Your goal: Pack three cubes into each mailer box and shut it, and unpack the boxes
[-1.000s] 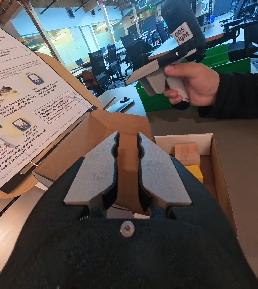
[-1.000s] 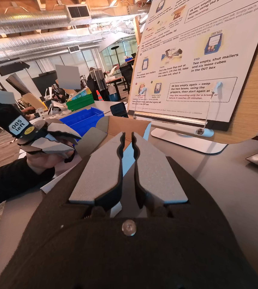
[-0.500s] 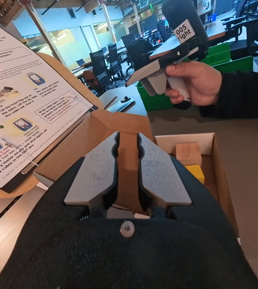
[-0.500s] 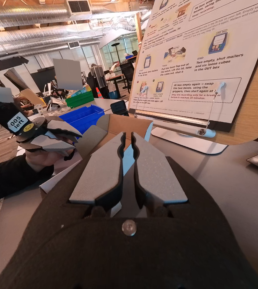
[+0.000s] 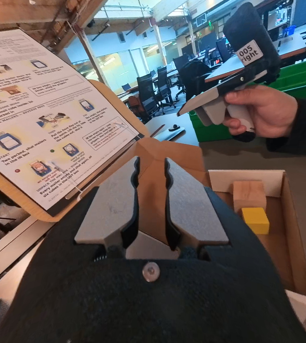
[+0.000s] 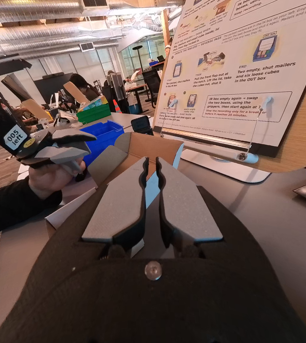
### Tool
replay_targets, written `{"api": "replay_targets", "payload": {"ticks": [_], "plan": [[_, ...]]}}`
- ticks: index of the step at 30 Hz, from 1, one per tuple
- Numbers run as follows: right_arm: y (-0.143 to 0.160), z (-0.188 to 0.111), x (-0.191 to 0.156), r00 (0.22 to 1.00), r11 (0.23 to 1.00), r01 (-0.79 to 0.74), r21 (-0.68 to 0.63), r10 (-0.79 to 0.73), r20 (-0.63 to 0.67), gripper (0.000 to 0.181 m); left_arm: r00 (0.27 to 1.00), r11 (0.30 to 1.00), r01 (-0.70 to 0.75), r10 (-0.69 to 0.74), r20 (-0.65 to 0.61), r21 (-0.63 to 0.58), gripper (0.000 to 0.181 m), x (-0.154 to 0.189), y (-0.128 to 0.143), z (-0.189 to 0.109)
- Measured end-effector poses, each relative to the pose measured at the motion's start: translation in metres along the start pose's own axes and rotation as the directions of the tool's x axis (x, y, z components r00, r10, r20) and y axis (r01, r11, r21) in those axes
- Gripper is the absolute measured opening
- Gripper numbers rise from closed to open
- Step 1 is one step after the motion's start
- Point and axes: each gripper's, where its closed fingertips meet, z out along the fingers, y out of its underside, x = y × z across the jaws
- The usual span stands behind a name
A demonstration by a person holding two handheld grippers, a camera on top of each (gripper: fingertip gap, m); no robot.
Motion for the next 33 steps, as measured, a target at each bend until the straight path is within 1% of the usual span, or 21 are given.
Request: {"api": "replay_targets", "payload": {"ticks": [27,33], "plan": [[-0.0023,-0.0010,-0.0020,1.000,1.000,0.001,0.009,-0.001,0.003,0.004,1.000,1.000,0.002,-0.001,0.007,-0.020,0.026,0.0004,0.0053,0.0023],[0.0045,0.0037,-0.0033,1.000,1.000,0.021,-0.022,-0.021,0.000,0.005,1.000,1.000,0.006,-0.006,0.003,-0.015,0.026,0.0001,0.0036,0.0013]]}}
